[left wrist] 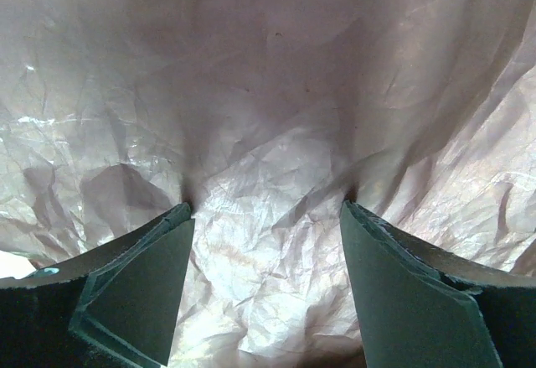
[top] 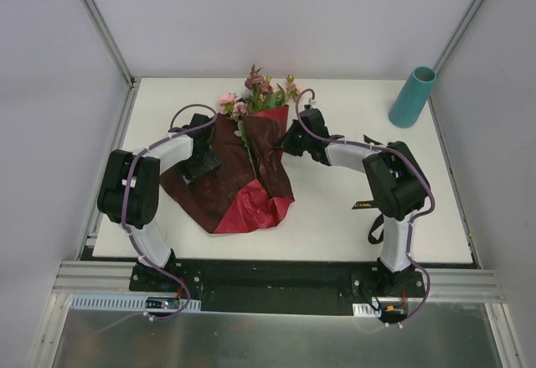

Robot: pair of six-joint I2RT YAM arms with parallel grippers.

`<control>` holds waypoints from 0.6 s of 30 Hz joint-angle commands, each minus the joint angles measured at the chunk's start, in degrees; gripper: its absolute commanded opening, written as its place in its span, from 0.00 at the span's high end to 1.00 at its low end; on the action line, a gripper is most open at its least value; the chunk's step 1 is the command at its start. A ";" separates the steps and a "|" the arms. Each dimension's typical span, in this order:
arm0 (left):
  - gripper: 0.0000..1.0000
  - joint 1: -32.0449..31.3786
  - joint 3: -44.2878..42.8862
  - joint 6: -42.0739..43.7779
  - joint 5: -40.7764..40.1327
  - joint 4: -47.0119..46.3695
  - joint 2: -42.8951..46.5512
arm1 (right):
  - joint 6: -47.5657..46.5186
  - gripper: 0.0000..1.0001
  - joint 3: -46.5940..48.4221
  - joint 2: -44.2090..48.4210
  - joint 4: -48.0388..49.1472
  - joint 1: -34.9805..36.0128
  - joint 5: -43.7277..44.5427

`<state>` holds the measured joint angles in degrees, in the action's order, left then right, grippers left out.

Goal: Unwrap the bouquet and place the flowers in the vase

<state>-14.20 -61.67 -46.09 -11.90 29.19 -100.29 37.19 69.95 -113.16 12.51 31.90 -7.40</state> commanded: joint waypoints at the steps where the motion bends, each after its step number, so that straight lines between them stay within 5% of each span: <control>1: 0.27 1.01 -0.56 -0.94 0.21 0.96 -2.54 | 0.78 1.00 -3.58 7.85 -1.70 -2.19 2.11; 9: 0.26 1.54 0.41 -1.38 -1.72 1.22 -1.58 | 1.48 1.00 -18.17 25.78 -7.14 -8.52 9.31; 18: 0.25 2.24 0.41 -1.29 -2.07 1.83 -1.84 | 1.48 1.00 -28.19 35.98 -14.89 -14.67 13.81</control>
<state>-13.39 -62.33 -47.03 -12.32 29.45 -100.86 38.09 45.58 -81.49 2.11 19.49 2.72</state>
